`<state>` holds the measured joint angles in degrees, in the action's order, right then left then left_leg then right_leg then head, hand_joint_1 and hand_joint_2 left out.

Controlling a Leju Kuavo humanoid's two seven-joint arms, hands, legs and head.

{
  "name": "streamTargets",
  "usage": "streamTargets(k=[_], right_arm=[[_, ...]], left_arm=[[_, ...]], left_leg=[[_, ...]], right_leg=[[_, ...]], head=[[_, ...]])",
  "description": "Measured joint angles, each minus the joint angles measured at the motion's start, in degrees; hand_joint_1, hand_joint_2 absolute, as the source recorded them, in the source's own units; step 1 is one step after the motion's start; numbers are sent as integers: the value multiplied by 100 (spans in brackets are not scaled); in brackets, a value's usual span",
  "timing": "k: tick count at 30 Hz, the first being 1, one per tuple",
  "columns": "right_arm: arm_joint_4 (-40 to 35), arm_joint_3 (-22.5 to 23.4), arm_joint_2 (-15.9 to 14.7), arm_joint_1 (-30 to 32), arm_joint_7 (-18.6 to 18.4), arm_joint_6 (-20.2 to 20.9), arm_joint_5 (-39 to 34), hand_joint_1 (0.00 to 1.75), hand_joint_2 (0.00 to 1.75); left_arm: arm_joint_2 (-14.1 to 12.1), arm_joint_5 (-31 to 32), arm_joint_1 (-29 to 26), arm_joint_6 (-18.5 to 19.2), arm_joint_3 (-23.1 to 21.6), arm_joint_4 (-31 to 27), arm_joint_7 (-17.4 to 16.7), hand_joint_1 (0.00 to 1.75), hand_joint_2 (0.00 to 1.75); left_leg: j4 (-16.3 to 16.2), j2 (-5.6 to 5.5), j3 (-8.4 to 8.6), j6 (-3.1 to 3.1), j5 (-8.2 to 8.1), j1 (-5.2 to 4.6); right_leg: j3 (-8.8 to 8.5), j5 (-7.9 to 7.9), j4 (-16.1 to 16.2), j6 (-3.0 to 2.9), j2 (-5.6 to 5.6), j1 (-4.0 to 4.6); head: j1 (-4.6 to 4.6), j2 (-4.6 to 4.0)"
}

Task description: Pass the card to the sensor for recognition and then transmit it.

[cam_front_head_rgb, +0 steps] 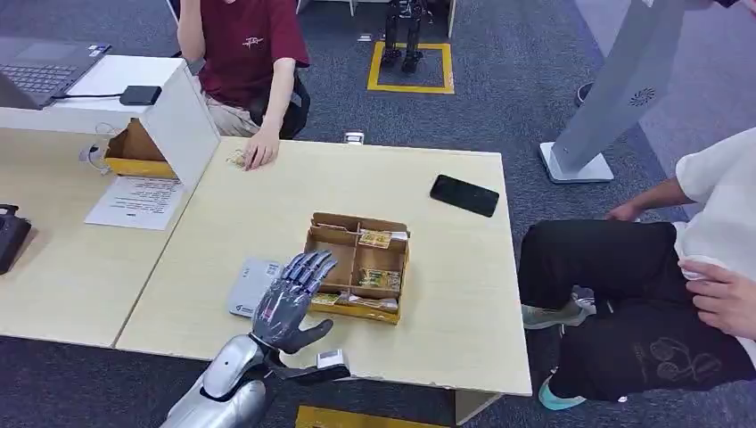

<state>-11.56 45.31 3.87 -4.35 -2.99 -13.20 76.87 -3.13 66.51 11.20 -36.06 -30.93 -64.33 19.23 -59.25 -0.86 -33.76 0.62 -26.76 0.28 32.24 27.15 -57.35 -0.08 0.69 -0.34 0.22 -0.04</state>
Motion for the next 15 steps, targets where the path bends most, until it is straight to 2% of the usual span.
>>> streamTargets(k=[6, 15], right_arm=[[0, 48, 2, -1, 6, -2, 63, 0, 0], [0, 83, 2, -1, 18, -2, 109, 0, 0]], left_arm=[[44, 218, 50, -293, 136, 136, -140, 0, 175], [103, 37, 92, -284, 284, 193, -39, 0, 175]], left_leg=[[0, 0, 0, 0, 0, 0], [0, 0, 0, 0, 0, 0]], right_leg=[[0, 0, 0, 0, 0, 0], [0, 0, 0, 0, 0, 0]], head=[[0, 0], [0, 0]])
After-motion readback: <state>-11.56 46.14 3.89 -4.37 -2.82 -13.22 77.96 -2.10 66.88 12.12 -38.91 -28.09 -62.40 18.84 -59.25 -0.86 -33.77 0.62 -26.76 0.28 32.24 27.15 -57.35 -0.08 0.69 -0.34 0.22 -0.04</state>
